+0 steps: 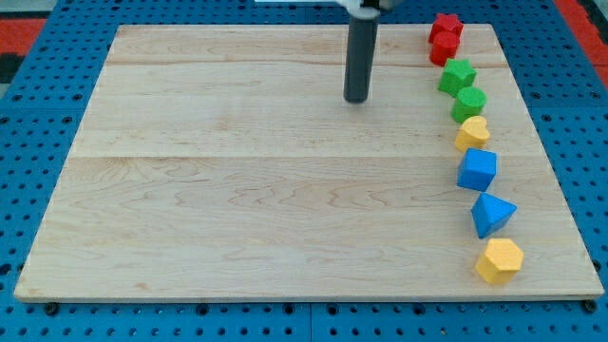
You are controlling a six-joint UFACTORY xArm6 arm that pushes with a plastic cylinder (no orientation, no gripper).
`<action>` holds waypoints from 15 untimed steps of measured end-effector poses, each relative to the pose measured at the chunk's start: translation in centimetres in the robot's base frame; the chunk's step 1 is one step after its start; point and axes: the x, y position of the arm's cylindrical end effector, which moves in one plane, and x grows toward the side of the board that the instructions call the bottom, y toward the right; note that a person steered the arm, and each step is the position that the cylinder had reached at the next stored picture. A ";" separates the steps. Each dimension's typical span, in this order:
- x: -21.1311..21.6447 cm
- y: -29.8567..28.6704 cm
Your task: Move the yellow hexagon parallel to the left of the blue triangle
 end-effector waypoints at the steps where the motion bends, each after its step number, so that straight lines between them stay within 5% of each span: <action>1: 8.0 0.0; 3: 24.1 1.5; 12: 24.1 13.1; 14: 23.8 27.8; 15: 21.9 27.2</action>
